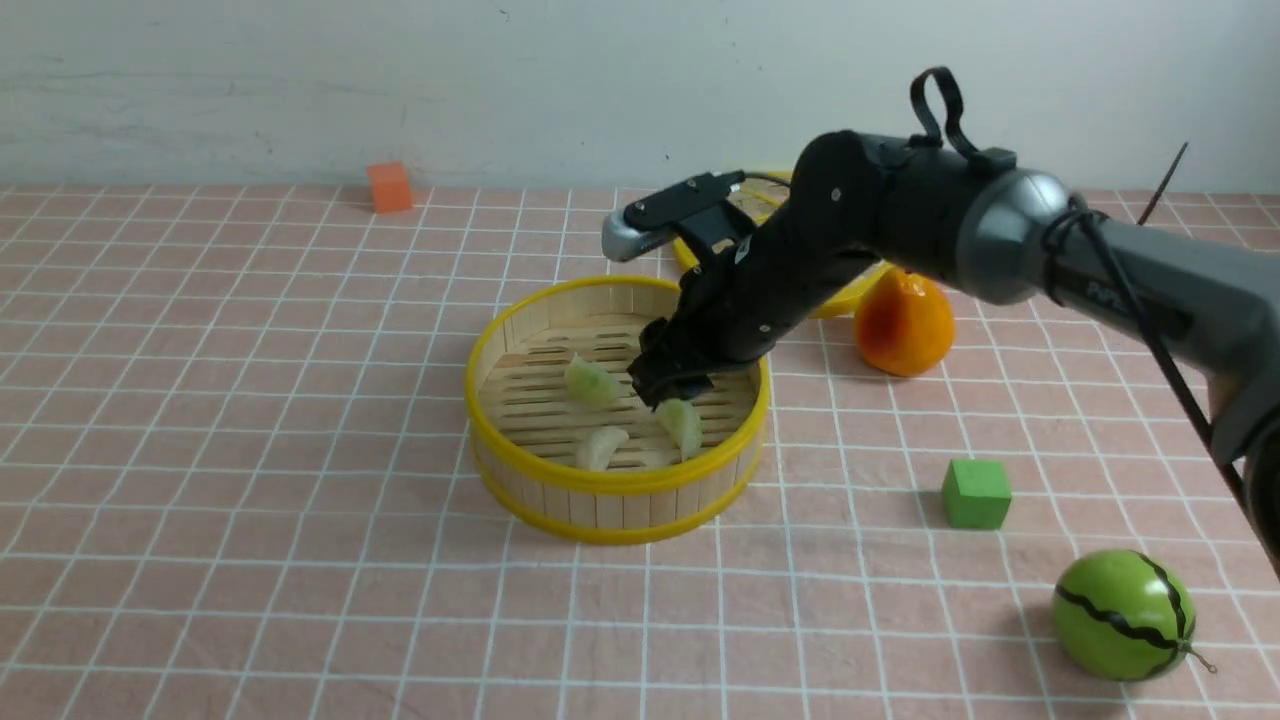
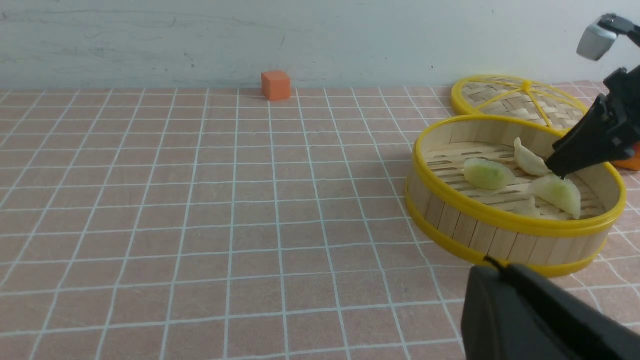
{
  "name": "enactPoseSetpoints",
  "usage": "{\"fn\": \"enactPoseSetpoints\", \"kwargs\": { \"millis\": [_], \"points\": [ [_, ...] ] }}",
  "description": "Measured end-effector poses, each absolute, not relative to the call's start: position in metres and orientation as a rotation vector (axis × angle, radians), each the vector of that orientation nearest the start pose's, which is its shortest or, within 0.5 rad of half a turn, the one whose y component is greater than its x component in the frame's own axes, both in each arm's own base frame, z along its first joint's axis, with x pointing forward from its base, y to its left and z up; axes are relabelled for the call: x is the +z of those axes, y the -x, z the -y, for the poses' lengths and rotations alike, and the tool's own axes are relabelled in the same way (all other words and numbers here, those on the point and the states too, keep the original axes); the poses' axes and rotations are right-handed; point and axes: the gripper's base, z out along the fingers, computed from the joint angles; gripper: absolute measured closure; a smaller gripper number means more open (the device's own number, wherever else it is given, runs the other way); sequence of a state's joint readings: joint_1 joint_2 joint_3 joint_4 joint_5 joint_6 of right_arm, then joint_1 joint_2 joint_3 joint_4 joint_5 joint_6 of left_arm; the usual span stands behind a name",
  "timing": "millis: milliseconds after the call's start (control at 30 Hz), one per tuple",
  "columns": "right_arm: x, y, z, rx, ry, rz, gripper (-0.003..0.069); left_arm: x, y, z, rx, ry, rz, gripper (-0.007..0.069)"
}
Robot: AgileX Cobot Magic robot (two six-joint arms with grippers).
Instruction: Put the dumplings into the steamer on the table with the pink tablecloth.
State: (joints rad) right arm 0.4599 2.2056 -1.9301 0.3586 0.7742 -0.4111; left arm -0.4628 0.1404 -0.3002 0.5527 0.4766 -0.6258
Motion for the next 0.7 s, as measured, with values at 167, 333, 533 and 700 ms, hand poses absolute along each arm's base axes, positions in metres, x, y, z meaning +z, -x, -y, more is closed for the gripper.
{"fn": "enactPoseSetpoints", "kwargs": {
  "millis": [167, 333, 533, 700],
  "points": [
    [0.243, -0.446, -0.241, 0.364, 0.874, -2.303, 0.0305, 0.269, -0.055, 0.003, -0.219, -0.116, -1.734, 0.0637],
    [0.242, -0.447, -0.238, 0.297, 0.918, -2.307, 0.048, 0.269, -0.055, 0.003, -0.219, -0.116, -1.734, 0.0637],
    [0.297, -0.432, -0.232, 0.301, 0.972, -2.293, 0.0676, 0.269, -0.055, 0.003, -0.217, -0.117, -1.733, 0.0634],
    [0.403, -0.387, -0.209, 0.277, 0.958, -2.153, 0.0669, 0.269, -0.055, 0.002, -0.197, -0.126, -1.726, 0.0627]
  ]
}}
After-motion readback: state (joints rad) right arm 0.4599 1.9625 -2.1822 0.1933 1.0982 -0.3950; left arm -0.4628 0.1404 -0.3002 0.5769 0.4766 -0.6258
